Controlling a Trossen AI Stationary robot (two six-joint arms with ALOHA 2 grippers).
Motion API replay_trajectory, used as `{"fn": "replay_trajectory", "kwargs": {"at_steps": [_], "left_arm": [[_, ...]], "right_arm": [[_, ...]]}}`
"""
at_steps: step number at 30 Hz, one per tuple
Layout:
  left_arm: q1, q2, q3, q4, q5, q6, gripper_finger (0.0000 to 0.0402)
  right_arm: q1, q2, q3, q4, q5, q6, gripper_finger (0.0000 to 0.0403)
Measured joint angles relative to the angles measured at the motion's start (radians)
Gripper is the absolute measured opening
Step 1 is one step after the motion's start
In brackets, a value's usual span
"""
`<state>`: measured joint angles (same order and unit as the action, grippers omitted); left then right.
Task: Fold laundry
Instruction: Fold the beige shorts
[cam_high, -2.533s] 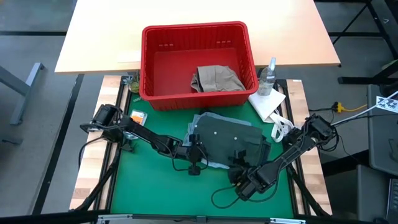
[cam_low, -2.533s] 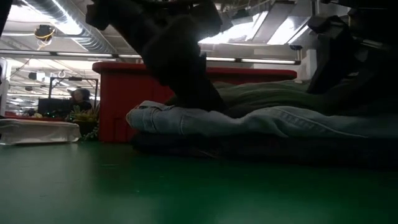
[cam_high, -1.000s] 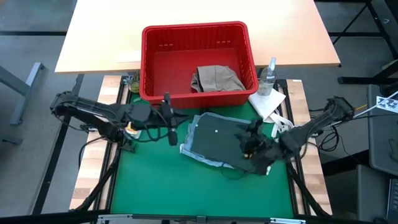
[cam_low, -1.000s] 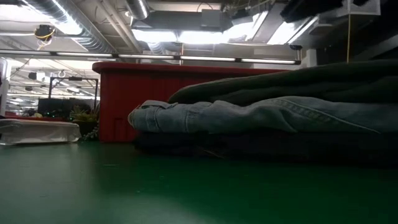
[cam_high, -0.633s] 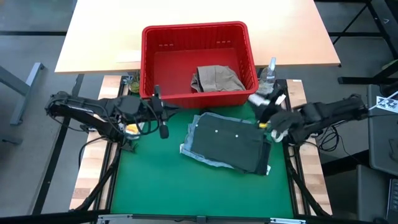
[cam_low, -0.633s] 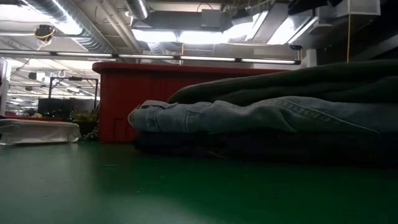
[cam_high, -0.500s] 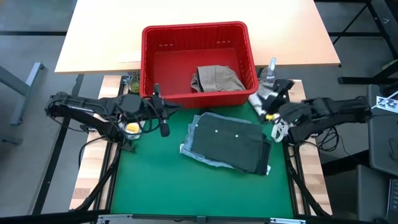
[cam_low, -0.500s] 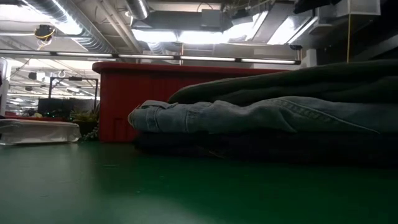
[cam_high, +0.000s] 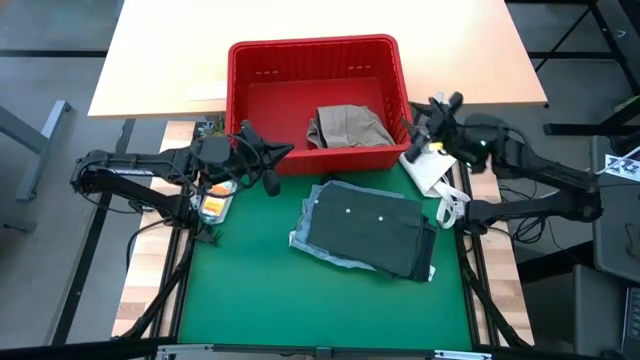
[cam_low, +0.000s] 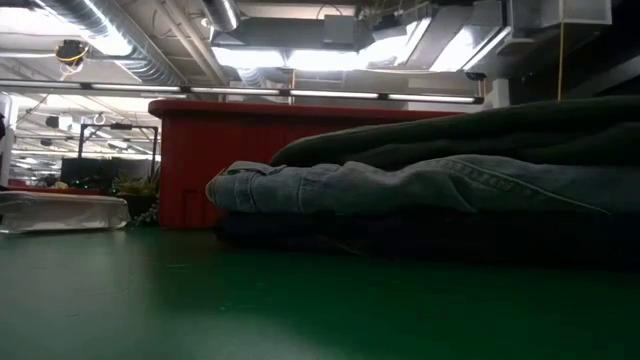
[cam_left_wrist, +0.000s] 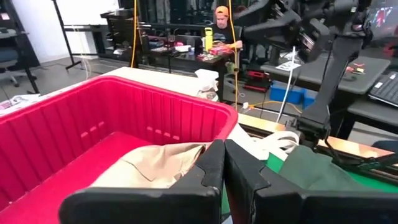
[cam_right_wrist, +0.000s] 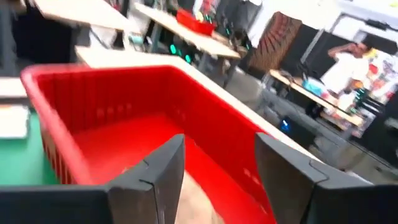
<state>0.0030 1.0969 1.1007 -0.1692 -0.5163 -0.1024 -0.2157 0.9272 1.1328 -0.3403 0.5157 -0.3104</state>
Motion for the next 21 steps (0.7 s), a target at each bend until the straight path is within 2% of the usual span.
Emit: {"fn": "replay_trajectory", "kwargs": {"at_steps": [4, 8, 15, 19, 21], "left_arm": [[0.029, 0.0, 0.0, 0.0, 0.002, 0.0, 0.0004], [0.066, 0.001, 0.0, -0.002, 0.001, 0.0, 0.0004], [0.094, 0.002, 0.0, -0.003, 0.004, 0.0, 0.0004], [0.094, 0.002, 0.0, -0.003, 0.009, 0.0, 0.0004], [0.094, 0.002, 0.0, -0.003, 0.009, 0.0, 0.0004]], "right_arm": [[-0.107, 0.071, 0.0, 0.109, -0.109, 0.02, 0.0195], [-0.208, 0.164, 0.0, 0.113, -0.177, 0.032, 0.0195], [-0.351, 0.399, -0.001, 0.147, -0.376, -0.004, 0.0195], [-0.415, 0.546, -0.001, 0.309, -0.441, -0.116, 0.0195], [-0.443, 0.608, -0.001, 0.411, -0.479, -0.117, 0.0195]]}}
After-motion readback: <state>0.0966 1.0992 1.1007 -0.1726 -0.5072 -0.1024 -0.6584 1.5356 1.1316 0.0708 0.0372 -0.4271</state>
